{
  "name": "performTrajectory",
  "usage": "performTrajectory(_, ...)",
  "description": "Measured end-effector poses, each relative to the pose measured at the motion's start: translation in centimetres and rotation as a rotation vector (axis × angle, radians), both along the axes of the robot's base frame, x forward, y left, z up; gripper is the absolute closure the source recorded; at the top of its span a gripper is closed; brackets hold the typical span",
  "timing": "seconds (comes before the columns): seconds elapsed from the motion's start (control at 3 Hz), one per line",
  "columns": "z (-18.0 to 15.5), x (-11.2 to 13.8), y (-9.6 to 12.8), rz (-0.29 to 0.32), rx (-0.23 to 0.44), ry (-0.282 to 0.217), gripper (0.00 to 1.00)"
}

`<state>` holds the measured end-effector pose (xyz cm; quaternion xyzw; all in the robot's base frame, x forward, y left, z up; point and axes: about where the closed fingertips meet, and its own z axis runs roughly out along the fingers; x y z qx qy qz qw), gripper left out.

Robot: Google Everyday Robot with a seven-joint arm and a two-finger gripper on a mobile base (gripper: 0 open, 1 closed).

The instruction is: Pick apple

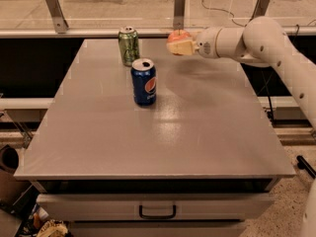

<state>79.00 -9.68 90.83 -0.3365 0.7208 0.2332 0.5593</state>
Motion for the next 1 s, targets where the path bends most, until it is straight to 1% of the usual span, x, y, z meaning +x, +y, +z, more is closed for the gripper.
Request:
performTrajectory(0.33, 3.5, -1.0, -1.0, 0.001, -0.015, -0.036, 1.00)
performTrajectory(1.0, 10.6, -2.6, -1.1, 0.018, -0.093, -0.112, 1.00)
